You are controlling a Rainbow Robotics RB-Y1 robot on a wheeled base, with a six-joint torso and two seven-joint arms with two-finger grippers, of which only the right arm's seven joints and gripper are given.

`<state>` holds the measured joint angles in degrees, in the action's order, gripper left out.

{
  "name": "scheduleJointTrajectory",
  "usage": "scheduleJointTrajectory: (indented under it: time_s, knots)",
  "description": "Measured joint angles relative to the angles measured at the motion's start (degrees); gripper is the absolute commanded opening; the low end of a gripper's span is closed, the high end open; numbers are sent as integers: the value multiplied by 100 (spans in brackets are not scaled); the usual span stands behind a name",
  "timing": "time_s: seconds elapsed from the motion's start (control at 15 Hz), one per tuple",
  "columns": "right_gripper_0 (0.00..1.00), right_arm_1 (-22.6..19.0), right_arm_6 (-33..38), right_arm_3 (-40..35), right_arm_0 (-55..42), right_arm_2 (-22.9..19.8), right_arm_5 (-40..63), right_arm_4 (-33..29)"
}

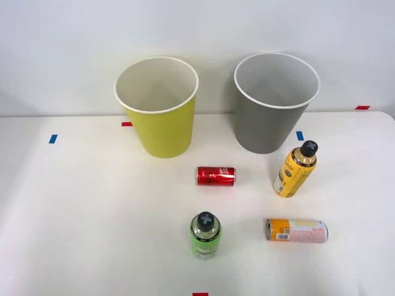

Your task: Put cans in the gray bin, plastic bottles in the light green bin

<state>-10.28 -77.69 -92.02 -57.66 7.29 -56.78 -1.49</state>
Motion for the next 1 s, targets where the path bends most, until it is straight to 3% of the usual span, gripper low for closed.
scheduleJointTrajectory:
  time_s: [1.0]
  knots:
    - [100, 0, 0, 0, 0, 0, 0, 0]
